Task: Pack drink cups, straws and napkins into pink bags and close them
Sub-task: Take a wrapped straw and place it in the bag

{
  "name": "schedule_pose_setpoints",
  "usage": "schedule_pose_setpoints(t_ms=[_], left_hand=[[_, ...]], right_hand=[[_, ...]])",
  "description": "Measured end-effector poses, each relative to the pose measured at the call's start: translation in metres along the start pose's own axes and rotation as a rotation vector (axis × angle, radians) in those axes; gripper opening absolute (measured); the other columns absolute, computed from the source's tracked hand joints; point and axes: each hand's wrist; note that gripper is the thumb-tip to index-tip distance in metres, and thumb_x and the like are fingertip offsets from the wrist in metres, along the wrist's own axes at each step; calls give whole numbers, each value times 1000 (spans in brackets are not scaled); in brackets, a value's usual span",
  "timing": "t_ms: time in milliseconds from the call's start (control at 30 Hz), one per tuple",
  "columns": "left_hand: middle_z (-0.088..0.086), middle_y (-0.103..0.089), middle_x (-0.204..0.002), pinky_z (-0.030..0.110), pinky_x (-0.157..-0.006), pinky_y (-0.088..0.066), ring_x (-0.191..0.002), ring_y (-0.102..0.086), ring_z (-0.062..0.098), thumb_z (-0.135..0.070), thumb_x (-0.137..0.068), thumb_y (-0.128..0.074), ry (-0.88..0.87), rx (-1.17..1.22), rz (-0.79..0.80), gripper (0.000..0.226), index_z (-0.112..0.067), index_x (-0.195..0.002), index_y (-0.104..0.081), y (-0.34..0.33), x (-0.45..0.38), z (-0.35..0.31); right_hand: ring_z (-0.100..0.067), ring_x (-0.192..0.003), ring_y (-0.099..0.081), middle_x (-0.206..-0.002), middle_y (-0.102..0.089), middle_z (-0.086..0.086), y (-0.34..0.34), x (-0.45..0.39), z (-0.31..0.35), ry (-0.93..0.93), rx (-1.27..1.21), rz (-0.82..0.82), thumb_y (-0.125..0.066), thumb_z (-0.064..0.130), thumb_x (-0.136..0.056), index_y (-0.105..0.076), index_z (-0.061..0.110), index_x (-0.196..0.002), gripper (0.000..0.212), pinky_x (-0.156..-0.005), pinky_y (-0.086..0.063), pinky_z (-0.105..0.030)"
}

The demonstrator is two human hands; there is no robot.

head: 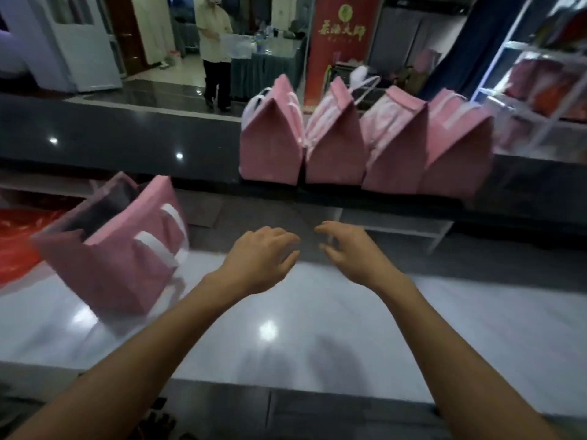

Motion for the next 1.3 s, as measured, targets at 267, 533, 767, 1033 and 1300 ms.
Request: schedule_pose_setpoints(t_ms=[267, 533, 767, 1033, 1300], left_hand=[[-6, -59, -140, 39, -102, -47, -128, -53, 19, -42, -103, -46, -262, 40, 117, 40, -28, -140, -54, -80, -43, -169], [-7, -53, -148, 40, -109, -43, -136, -48, 19, -41, -104, -43, -501, 73, 285, 41, -31, -144, -50, -152, -70, -295], [-6, -54, -147, 39, -108, -45, -133, -51, 19, -41, -105, -43, -643, 143, 393, 40, -30, -143, -51, -217, -99, -385], [-10, -56, -143, 38, -102, -46, -129, -52, 17, -39, -104, -42, -673, 236, 445, 39, -31, -141, -52, -293, -187, -474], [-8, -58, -140, 37, -101, -45, -129, -51, 18, -39, -103, -44, -697, 229, 547, 39, -29, -140, -53, -346, -247, -542]], right_hand=[[-15, -142, -38, -153, -45, 6, 60, 177, -130, -411, 66, -78, -54, 29, -102, -50, 25, -145, 43, -116, -31, -32], [-16, -137, -44, -149, -50, 8, 83, 315, -215, -765, 39, -136, -54, 29, -101, -54, 25, -141, 40, -113, -35, -33], [-17, -137, -44, -148, -52, 4, 96, 371, -290, -929, 4, -178, -55, 25, -101, -57, 23, -138, 37, -112, -39, -38], [-17, -128, -52, -142, -57, 7, 138, 364, -410, -1013, 79, -132, -51, 27, -101, -58, 27, -136, 35, -102, -46, -37], [-20, -129, -51, -142, -57, 2, 182, 368, -509, -1065, 109, -106, -52, 26, -101, -54, 23, -141, 39, -104, -44, -36]])
Point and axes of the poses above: each hand's wrist, its own x-axis away from the middle knuckle, its own y-axis out of the back of the hand, z = x × y
